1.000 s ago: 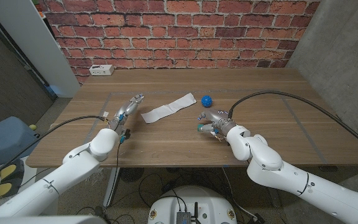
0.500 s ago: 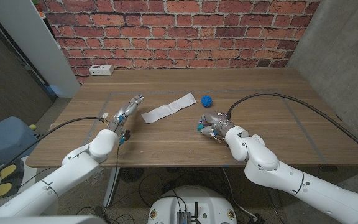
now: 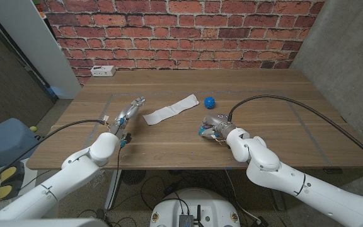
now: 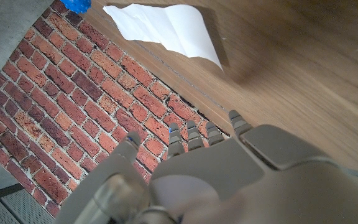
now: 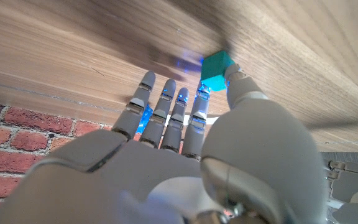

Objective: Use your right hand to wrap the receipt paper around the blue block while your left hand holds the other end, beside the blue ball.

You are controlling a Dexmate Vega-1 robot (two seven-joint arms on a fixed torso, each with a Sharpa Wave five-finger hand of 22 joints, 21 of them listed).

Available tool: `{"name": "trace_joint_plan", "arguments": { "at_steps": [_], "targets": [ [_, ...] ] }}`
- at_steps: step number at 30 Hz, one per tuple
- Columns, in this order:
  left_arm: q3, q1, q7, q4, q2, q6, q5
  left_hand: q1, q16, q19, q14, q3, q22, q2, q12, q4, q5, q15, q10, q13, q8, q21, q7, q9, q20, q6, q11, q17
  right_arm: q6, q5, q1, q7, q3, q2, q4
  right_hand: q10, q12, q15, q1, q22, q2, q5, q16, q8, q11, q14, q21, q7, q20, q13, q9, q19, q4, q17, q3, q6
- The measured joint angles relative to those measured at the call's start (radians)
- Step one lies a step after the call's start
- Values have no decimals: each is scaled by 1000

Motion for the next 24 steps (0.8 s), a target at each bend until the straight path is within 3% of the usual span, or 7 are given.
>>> {"name": "trace_joint_plan", "arguments": {
  "at_steps": [3,7,24],
  "targets": [
    [-4,6,2,-2,1,0,0,0,0,0,0,0,0,0,0,0,0,0,0,0,0,0,0,0,0,0,0,0,32,23,-7,-37,9,4,5,13,0,-1,15,0,16,-1,7,18,-5,12,4,26,-7,0,1,7,4,6,7,26],
    [-6,10,3,-4,2,0,-1,0,0,0,0,0,0,0,0,0,0,0,0,0,0,0,0,0,0,0,0,0,52,43,-15,-69,20,8,11,33,4,-1,26,0,33,-5,22,18,-11,26,8,45,-17,0,0,17,4,14,10,45],
    [-22,40,17,-19,5,23,-18,0,0,2,0,0,0,0,-4,0,0,0,0,0,0,0,0,0,2,0,0,0,160,104,-1,-163,43,39,65,43,4,-1,12,0,47,-19,30,18,-11,26,15,47,-21,0,0,21,4,25,10,46]
  ]
}}
